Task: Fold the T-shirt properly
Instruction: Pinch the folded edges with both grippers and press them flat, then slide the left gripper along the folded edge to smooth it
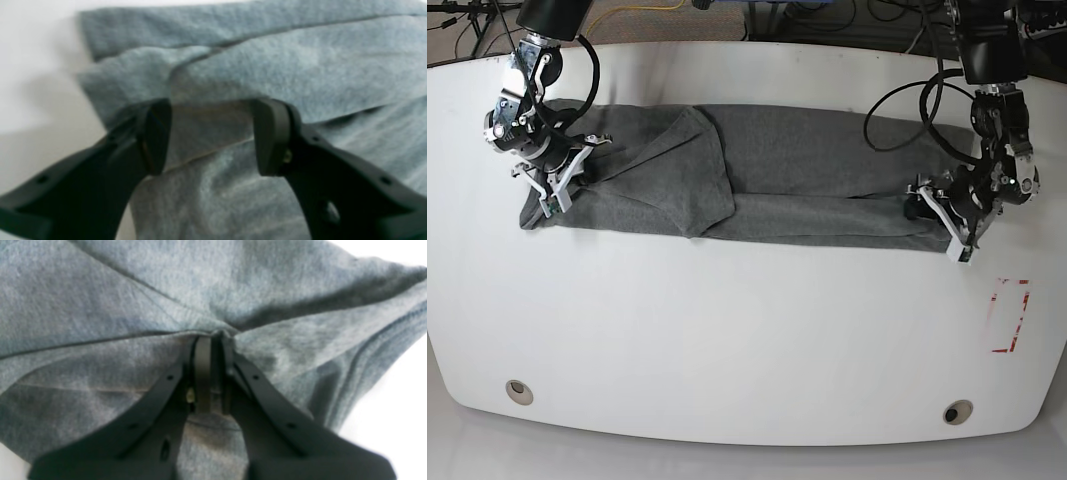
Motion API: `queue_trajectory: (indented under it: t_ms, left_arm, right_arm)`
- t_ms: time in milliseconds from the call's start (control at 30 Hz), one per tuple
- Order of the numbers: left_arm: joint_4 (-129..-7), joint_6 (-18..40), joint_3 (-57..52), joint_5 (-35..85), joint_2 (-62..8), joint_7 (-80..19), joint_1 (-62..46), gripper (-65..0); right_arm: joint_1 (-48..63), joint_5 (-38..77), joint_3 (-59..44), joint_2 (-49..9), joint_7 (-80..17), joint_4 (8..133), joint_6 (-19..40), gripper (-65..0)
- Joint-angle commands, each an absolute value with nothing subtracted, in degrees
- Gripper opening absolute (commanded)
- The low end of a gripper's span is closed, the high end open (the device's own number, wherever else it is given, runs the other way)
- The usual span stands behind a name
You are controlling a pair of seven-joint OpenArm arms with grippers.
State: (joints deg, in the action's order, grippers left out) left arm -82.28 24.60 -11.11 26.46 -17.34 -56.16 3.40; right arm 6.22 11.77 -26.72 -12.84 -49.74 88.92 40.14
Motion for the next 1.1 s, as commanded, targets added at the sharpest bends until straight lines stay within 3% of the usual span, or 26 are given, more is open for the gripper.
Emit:
queue_trajectory:
  t_ms: [0,867,1067]
  left_arm:
    - [-86.29,24.92,-11.38,30.55,-18.33,-55.25,4.53,-27.5]
    - [-88.66,24.92,-16.40,34.95,-21.58,-59.47,4.44,-27.6]
    - [-93.14,24.92,-19.47,34.77,-21.76,-59.47,2.95,-27.6]
  right_arm:
    - [5.67,10.42,-26.86,-13.32,-50.68,89.54,40.00,-59.9]
    - [5.05,11.03,-26.51,-12.88,-50.68,89.89,40.00,-59.9]
    - [5.14,10.59,-26.51,-10.77,-51.30,96.66,40.00,-59.9]
